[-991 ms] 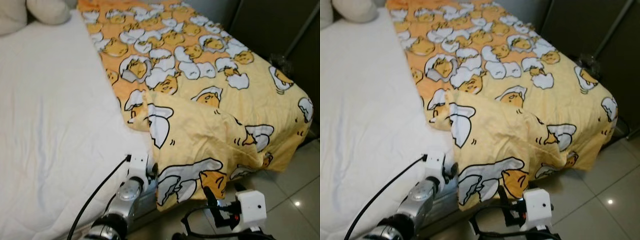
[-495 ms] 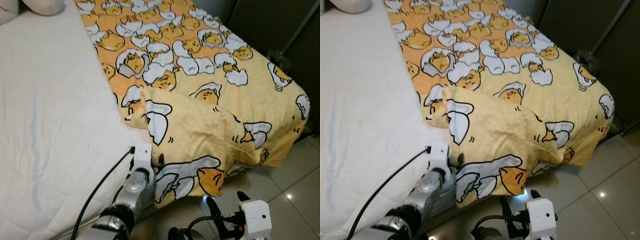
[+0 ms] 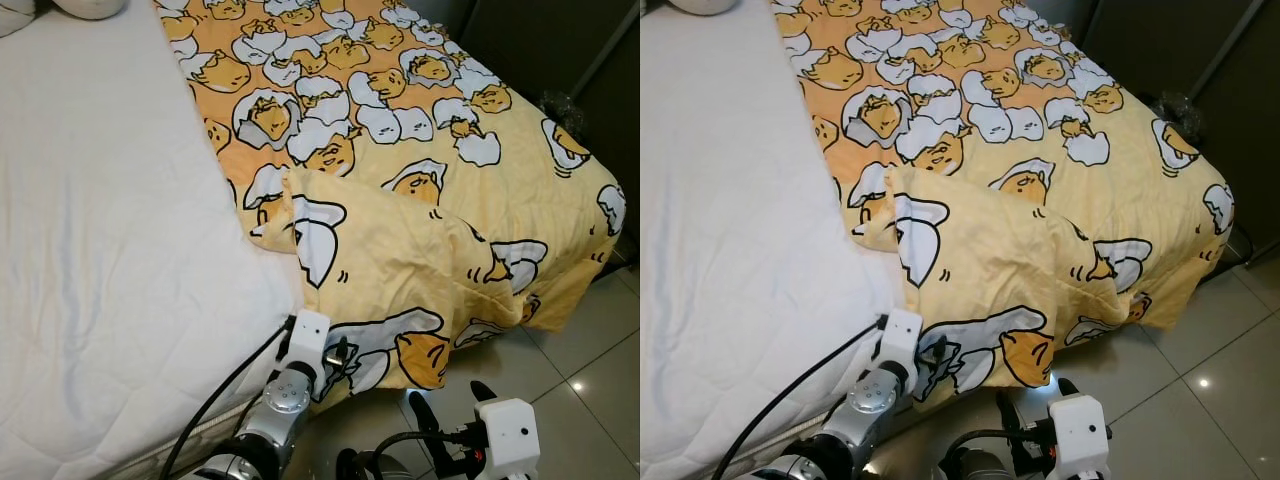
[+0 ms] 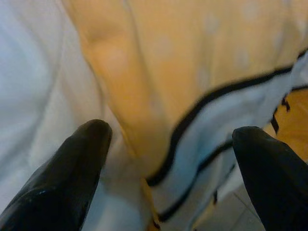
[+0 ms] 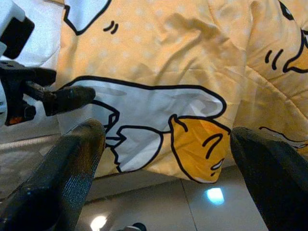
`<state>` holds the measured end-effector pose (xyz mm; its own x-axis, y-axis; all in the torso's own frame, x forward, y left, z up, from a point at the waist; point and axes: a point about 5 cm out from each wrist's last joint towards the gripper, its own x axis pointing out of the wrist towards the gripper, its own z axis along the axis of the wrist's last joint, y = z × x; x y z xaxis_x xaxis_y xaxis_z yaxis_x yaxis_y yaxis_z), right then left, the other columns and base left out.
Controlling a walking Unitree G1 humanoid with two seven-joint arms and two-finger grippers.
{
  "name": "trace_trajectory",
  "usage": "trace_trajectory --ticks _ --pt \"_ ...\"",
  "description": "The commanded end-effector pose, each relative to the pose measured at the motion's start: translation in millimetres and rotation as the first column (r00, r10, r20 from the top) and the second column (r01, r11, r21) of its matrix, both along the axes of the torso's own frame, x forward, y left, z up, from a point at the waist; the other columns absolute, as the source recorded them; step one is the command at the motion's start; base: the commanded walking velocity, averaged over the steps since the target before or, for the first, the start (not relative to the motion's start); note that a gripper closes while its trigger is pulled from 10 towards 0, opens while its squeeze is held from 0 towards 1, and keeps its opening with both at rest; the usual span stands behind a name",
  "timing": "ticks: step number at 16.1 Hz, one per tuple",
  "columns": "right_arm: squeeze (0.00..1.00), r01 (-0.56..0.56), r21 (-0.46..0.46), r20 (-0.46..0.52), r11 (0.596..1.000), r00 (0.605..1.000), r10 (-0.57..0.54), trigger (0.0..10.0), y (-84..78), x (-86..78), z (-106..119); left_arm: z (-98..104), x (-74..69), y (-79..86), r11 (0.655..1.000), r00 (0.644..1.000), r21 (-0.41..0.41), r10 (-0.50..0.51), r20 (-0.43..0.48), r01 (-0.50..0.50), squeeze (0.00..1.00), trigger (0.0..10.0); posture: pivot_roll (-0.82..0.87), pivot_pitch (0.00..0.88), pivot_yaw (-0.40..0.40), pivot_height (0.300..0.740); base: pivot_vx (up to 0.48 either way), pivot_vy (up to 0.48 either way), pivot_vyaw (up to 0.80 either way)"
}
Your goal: Clean up the room
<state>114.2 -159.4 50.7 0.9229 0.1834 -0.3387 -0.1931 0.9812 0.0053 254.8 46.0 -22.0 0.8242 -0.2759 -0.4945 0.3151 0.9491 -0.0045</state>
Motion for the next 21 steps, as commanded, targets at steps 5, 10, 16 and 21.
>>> trace_trajectory --ticks 5,10,16,21 --pt "0.00 0.001 -0.031 -0.028 1.000 1.000 -0.002 10.0 -6.6 -6.1 1 5 3.8 -24.8 0.999 0.994 -0.032 0.013 -0.113 -0.017 0.00 10.0 -0.26 0.147 -0.088 0.740 0.000 0.000 0.00" --pt "0.00 0.015 -0.042 -0.017 0.999 1.000 -0.015 10.0 -9.2 -4.0 6 2 4.0 -23.3 1.000 0.987 -0.007 -0.005 -0.159 0.004 0.00 0.0 -0.29 0.149 -0.089 0.740 0.000 0.000 0.00" --pt "0.00 0.003 0.012 -0.015 1.000 1.000 -0.003 10.0 -1.9 0.2 4 2 5.6 -20.0 0.999 0.987 -0.018 -0.038 -0.157 0.036 0.00 0.0 -0.27 0.152 -0.071 0.740 0.000 0.000 0.00" --pt "0.00 -0.012 0.025 -0.043 1.000 0.999 0.013 10.0 -3.9 3.1 -3 4 8.6 -18.2 0.997 0.987 -0.007 -0.071 -0.142 0.071 0.00 0.0 -0.26 0.154 -0.061 0.740 0.000 0.000 0.00"
